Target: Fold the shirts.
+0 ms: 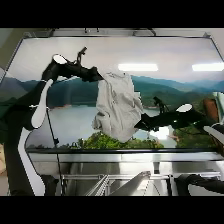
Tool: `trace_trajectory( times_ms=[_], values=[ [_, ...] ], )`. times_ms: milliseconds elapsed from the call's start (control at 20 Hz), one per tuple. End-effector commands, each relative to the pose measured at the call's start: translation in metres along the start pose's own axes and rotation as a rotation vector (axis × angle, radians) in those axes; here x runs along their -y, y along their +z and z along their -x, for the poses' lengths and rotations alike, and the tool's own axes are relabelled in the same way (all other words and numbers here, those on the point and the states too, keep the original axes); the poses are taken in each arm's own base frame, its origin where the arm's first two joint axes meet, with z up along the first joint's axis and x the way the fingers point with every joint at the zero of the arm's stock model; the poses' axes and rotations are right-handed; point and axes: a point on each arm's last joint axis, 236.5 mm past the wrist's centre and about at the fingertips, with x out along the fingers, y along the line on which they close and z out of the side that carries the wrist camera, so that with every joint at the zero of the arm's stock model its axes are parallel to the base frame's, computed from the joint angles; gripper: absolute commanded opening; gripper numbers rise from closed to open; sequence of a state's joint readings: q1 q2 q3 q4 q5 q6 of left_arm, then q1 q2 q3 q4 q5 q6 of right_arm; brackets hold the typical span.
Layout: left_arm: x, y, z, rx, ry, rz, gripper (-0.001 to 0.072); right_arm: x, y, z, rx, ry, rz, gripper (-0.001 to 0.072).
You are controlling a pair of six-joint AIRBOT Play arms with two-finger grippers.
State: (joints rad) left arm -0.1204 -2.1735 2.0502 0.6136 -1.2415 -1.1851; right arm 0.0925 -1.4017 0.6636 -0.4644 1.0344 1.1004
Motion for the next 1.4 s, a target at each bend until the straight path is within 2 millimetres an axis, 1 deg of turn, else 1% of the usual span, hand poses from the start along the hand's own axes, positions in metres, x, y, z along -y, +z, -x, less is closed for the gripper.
trace_trajectory(
  times_ms=[0, 100, 150, 200, 250, 300, 350, 400, 450, 550, 600, 650, 700, 750, 800, 850, 900, 950, 1050, 1150, 1200, 1250, 1300, 1350],
  values=[
    [0.051, 0.016, 0.081, 0.053, -0.044, -0.08, 0.0013, -0.051, 0.032, 0.066, 0.156, 0.143, 0.118, 0.0018],
    [0.088, 0.008, 0.136, 0.061, -0.047, -0.132, 0.0013, -0.091, 0.06, 0.147, 0.365, 0.197, 0.214, 0.0019],
    [0.108, 0.001, 0.16, 0.07, -0.044, -0.16, 0.0013, -0.115, 0.069, 0.186, 0.472, 0.212, 0.276, 0.0019],
    [0.133, -0.007, 0.183, 0.088, -0.038, -0.197, 0.0014, -0.139, 0.072, 0.221, 0.57, 0.223, 0.344, 0.0019],
    [0.159, -0.015, 0.205, 0.12, -0.027, -0.239, 0.0014, -0.167, 0.069, 0.252, 0.653, 0.226, 0.426, 0.0019],
    [0.183, -0.025, 0.225, 0.152, -0.007, -0.295, 0.0014, -0.191, 0.062, 0.275, 0.714, 0.219, 0.514, 0.0019],
    [0.206, -0.038, 0.245, 0.184, 0.023, -0.341, 0.0014, -0.215, 0.052, 0.292, 0.76, 0.213, 0.588, 0.0019],
    [0.224, -0.053, 0.262, 0.208, 0.06, -0.383, 0.0014, -0.236, 0.04, 0.306, 0.794, 0.22, 0.648, 0.0019],
    [0.236, -0.069, 0.278, 0.23, 0.116, -0.419, 0.0014, -0.255, 0.027, 0.317, 0.824, 0.231, 0.703, 0.0019],
    [0.247, -0.102, 0.306, 0.289, 0.238, -0.466, 0.0016, -0.277, 0.008, 0.33, 0.868, 0.229, 0.773, 0.0019],
    [0.249, -0.113, 0.316, 0.323, 0.278, -0.473, 0.0016, -0.28, 0.006, 0.334, 0.891, 0.222, 0.787, 0.002],
    [0.245, -0.119, 0.324, 0.362, 0.316, -0.468, 0.0016, -0.277, 0.009, 0.334, 0.893, 0.209, 0.783, 0.002],
    [0.239, -0.123, 0.328, 0.393, 0.345, -0.46, 0.0016, -0.269, 0.016, 0.33, 0.882, 0.181, 0.769, 0.0019],
    [0.226, -0.126, 0.327, 0.397, 0.374, -0.451, 0.0016, -0.256, 0.028, 0.324, 0.856, 0.153, 0.746, 0.002],
    [0.212, -0.129, 0.32, 0.379, 0.377, -0.428, 0.0017, -0.241, 0.042, 0.314, 0.822, 0.128, 0.715, 0.002],
    [0.194, -0.132, 0.308, 0.339, 0.369, -0.393, 0.0017, -0.227, 0.057, 0.302, 0.779, 0.119, 0.68, 0.002],
    [0.174, -0.134, 0.294, 0.297, 0.358, -0.359, 0.0017, -0.211, 0.073, 0.285, 0.723, 0.112, 0.64, 0.002],
    [0.152, -0.136, 0.277, 0.25, 0.345, -0.325, 0.0016, -0.195, 0.088, 0.266, 0.671, 0.1, 0.619, 0.002],
    [0.105, -0.131, 0.243, 0.204, 0.341, -0.261, 0.0015, -0.158, 0.127, 0.224, 0.593, 0.077, 0.566, 0.002],
    [0.056, -0.122, 0.217, 0.199, 0.363, -0.182, 0.0015, -0.109, 0.174, 0.183, 0.576, 0.026, 0.487, 0.002],
    [0.035, -0.122, 0.205, 0.185, 0.371, -0.149, 0.0015, -0.084, 0.193, 0.166, 0.577, -0.004, 0.448, 0.002],
    [0.015, -0.125, 0.192, 0.15, 0.366, -0.11, 0.0015, -0.063, 0.207, 0.153, 0.576, -0.019, 0.407, 0.0021],
    [0.0, -0.13, 0.18, 0.111, 0.354, -0.073, 0.0015, -0.046, 0.22, 0.142, 0.572, -0.025, 0.381, 0.0038],
    [-0.01, -0.133, 0.171, 0.076, 0.341, -0.047, 0.0014, -0.036, 0.228, 0.137, 0.566, -0.024, 0.372, 0.0211]
  ],
)
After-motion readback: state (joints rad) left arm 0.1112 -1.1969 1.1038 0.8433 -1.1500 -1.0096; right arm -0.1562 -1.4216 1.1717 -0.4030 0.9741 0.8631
